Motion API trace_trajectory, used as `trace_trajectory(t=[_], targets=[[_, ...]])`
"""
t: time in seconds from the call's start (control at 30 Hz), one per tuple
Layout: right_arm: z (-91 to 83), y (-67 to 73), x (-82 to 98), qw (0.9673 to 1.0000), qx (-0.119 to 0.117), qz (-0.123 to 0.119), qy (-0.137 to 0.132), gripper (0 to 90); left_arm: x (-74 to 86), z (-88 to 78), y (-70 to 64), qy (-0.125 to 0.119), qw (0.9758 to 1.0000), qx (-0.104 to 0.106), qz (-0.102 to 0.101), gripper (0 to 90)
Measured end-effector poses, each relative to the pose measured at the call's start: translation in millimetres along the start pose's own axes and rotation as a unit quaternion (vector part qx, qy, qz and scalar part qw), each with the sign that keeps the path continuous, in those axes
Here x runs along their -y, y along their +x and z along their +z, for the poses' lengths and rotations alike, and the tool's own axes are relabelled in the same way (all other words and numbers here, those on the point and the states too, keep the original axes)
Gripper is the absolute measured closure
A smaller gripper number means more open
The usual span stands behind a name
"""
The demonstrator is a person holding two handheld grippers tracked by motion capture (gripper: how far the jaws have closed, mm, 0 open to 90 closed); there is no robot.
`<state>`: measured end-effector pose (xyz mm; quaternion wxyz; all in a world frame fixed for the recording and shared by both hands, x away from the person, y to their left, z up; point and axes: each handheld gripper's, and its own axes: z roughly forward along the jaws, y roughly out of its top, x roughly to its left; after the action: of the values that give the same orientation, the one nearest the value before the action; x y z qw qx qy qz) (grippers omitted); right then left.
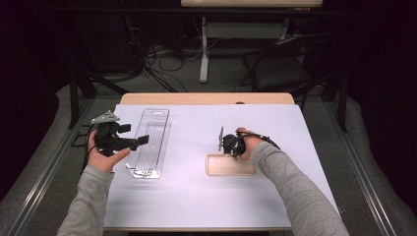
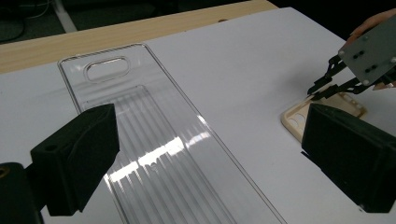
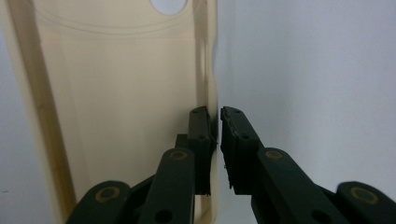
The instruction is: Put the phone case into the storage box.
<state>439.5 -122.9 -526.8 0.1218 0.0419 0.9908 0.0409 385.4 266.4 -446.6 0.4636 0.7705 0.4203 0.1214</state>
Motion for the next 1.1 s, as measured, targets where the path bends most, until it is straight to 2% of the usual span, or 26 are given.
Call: trace_trajectory(t=[0.33, 1.1], targets=[[0.8, -0.2, -0.5, 1.0000, -0.004, -0.006, 0.005, 86.9, 0.2, 0.3, 0.2, 0.000, 1.0000, -0.001, -0.001, 4.3], [0.9, 0.5, -0.5, 0.9998, -0.002, -0.019, 0.004, 87.8, 0.7, 0.8, 1.2, 0.001, 1.0000, -0.001, -0.003, 4.3]])
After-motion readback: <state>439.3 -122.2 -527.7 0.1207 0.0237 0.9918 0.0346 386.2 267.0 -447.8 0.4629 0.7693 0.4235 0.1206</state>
